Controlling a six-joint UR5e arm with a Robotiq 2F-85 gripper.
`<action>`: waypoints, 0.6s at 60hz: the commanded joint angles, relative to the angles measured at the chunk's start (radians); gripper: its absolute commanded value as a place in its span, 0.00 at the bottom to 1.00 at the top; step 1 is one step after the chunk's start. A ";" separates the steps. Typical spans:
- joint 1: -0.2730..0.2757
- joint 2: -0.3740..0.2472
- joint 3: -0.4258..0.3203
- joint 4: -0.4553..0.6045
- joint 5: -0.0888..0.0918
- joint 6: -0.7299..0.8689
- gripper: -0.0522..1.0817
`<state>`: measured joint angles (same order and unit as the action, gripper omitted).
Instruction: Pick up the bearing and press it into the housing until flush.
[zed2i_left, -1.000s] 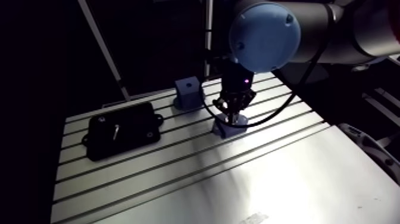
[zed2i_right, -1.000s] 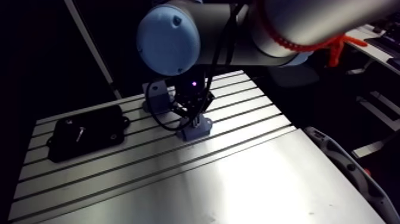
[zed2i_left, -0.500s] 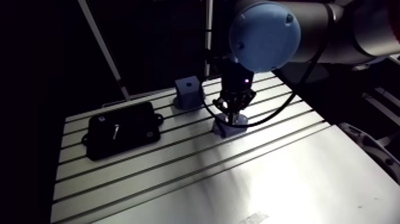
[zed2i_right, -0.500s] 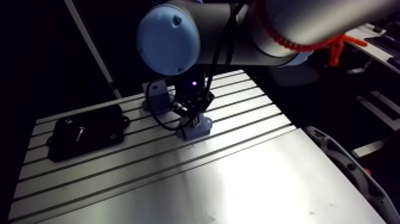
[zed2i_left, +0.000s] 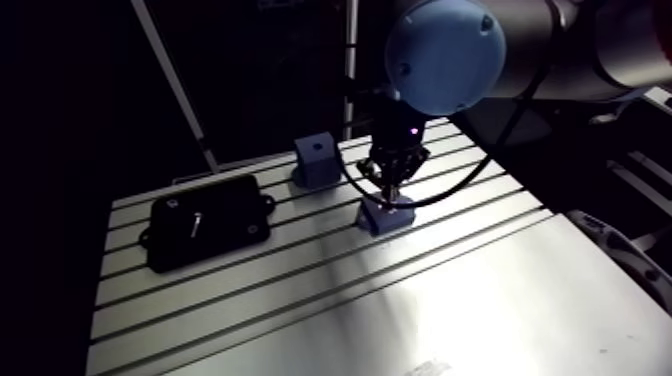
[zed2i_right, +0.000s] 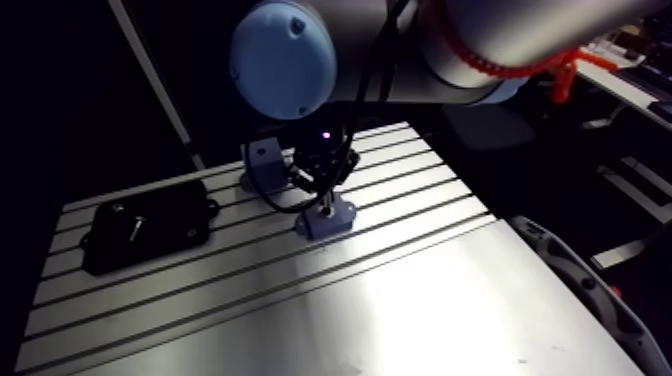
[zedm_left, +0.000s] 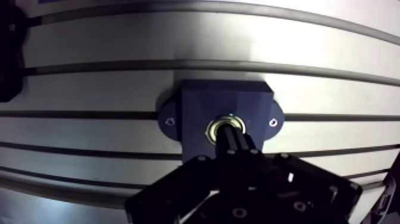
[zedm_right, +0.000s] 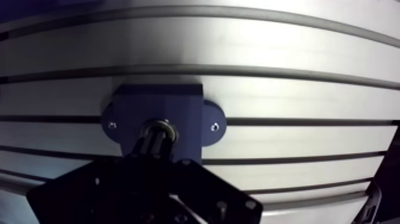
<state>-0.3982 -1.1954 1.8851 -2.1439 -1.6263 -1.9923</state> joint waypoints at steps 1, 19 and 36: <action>0.001 -0.038 -0.020 0.009 0.001 0.000 1.00; 0.079 -0.123 -0.125 0.290 0.010 0.011 0.05; 0.215 -0.144 -0.370 0.583 0.026 0.238 0.05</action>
<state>-0.3281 -1.3041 1.7534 -1.8922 -1.6156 -1.9620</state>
